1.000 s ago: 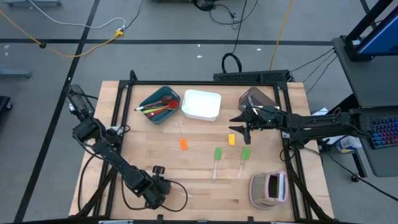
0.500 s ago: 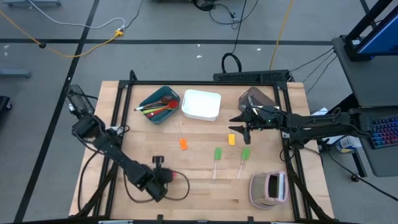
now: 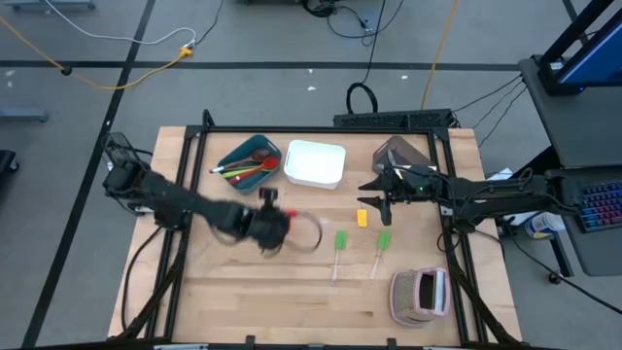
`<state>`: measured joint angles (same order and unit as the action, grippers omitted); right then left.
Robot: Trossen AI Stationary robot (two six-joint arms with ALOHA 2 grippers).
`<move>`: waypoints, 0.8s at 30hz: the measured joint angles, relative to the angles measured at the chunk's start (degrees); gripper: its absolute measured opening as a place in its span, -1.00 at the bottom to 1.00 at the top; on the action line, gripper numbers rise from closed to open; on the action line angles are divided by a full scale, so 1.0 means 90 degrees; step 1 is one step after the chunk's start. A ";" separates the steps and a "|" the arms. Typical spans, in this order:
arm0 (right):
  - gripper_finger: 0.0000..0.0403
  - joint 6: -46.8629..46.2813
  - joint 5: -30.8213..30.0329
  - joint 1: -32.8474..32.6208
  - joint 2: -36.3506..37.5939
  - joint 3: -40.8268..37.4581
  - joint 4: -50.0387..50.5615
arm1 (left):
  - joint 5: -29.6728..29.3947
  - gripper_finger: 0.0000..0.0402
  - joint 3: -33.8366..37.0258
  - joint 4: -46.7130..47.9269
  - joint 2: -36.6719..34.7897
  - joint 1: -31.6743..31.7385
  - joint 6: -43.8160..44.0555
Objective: Pick & Place Kitchen Items
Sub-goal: Put the red spatula into the white bin
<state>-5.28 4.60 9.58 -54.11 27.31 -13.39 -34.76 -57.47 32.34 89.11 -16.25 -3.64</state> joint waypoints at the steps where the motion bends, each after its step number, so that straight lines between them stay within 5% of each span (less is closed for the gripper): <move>1: -0.23 0.0000 -0.0002 0.0001 0.0000 0.0002 -0.0004 | -0.0010 -0.94 0.0000 -0.0063 -0.0020 0.0289 -0.0340; 11: -0.23 0.0017 -0.0001 0.0001 -0.0002 0.0002 -0.0002 | 0.0320 -0.91 -0.0005 -0.1765 -0.0025 0.2651 -0.2817; 16: -0.23 0.0018 -0.0002 0.0000 -0.0002 0.0002 -0.0005 | 0.1721 -0.95 -0.0012 -0.2726 0.0145 0.3429 -0.3035; 24: -0.23 0.0002 -0.0005 0.0002 -0.0002 0.0002 -0.0003 | 0.1977 -0.88 -0.0015 -0.3032 0.0944 0.4087 -0.3151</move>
<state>-5.26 4.56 9.60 -54.13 27.33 -13.42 -16.96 -57.60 5.05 97.60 20.53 -31.99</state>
